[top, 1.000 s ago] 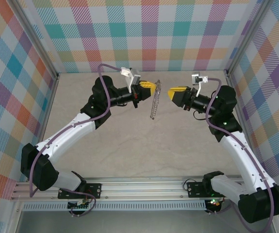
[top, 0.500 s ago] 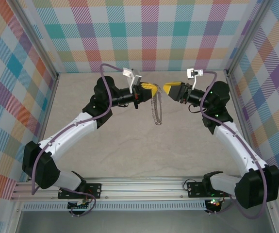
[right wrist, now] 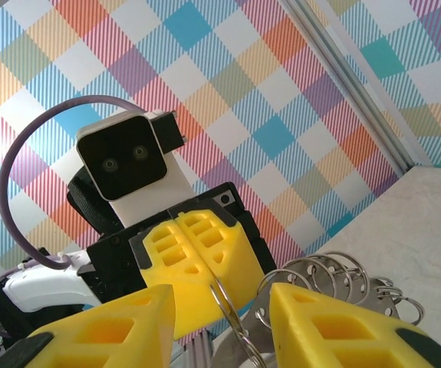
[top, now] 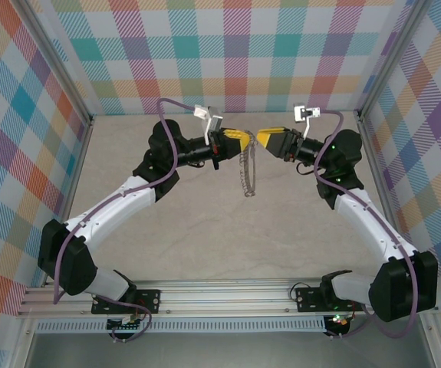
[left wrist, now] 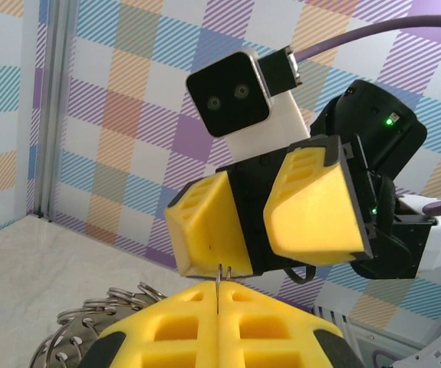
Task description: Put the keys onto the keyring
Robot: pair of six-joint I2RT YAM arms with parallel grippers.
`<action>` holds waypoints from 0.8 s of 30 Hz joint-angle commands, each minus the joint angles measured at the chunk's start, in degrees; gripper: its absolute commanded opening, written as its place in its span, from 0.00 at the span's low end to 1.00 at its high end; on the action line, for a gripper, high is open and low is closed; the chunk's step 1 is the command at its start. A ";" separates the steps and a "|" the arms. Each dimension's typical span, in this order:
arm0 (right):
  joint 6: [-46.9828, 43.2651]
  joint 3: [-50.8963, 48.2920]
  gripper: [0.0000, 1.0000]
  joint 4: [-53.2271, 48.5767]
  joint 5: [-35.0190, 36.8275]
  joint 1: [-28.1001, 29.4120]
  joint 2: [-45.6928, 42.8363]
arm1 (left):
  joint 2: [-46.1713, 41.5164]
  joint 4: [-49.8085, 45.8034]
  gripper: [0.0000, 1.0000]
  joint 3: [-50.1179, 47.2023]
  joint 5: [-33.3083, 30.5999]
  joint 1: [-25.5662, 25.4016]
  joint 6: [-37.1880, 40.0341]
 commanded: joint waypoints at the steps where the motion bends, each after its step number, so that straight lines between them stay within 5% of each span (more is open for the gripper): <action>1: 1.51 -0.96 0.37 4.43 -1.65 -0.36 0.52 | 0.27 4.94 0.00 0.22 0.71 0.51 -1.59; 24: 5.65 -0.93 0.26 10.77 -2.06 1.54 4.23 | 0.89 6.44 0.00 0.16 -0.21 0.51 -2.49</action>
